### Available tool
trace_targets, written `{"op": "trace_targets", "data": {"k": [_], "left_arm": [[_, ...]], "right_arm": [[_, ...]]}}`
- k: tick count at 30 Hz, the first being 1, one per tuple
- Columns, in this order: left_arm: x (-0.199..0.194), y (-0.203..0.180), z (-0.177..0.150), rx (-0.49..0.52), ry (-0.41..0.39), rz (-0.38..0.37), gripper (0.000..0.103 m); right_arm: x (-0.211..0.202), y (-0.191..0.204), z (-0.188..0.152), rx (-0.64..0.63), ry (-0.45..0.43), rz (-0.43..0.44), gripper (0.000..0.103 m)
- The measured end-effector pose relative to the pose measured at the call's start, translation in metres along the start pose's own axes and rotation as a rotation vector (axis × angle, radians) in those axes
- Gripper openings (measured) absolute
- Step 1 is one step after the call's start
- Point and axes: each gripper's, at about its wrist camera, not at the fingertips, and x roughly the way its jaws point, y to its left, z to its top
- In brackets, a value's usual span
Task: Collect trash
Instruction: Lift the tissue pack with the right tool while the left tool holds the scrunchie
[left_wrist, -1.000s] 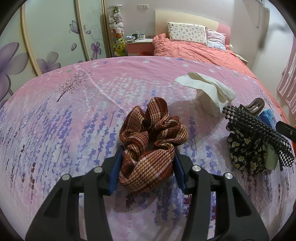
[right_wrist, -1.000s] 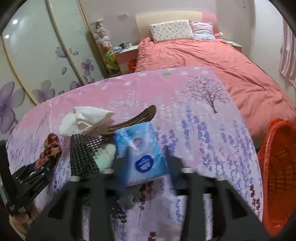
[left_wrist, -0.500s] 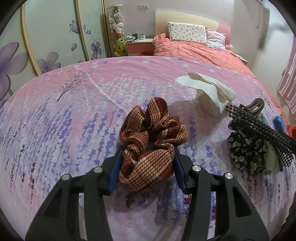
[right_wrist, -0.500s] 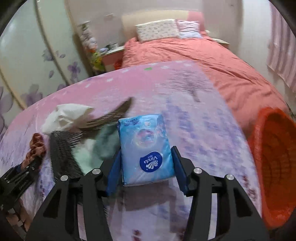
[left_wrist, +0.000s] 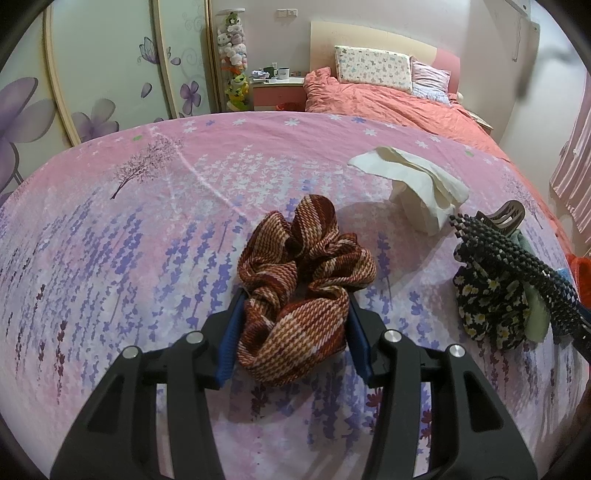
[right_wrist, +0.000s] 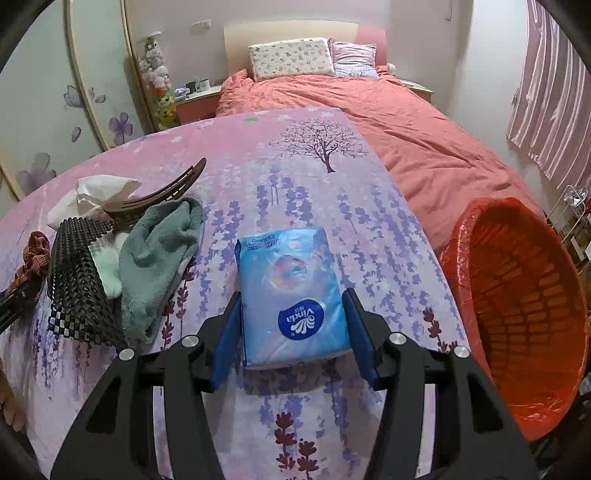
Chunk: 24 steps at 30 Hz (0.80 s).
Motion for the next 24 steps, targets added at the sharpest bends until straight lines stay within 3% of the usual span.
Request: {"op": "trace_targets", "data": {"k": [14,16,18,24], "left_arm": [[-0.001,0.001,-0.001,0.005,-0.001,0.004,0.051],[-0.001,0.005,0.000,0.002,-0.008,-0.026,0.035],[-0.002,0.002,0.000,0.018,-0.014,-0.029,0.030],[-0.025,-0.004,-0.006,0.037,-0.054,-0.021,0.026]], "right_arm": [[0.001,-0.001,0.001,-0.001,0.002,0.010,0.057],[0.000,-0.002,0.002,0.010,-0.003,0.012,0.053],[-0.002,-0.011,0.002,0.056,-0.018,0.055,0.049],[-0.024,-0.024,-0.011,0.070,-0.044,0.073,0.047]]}}
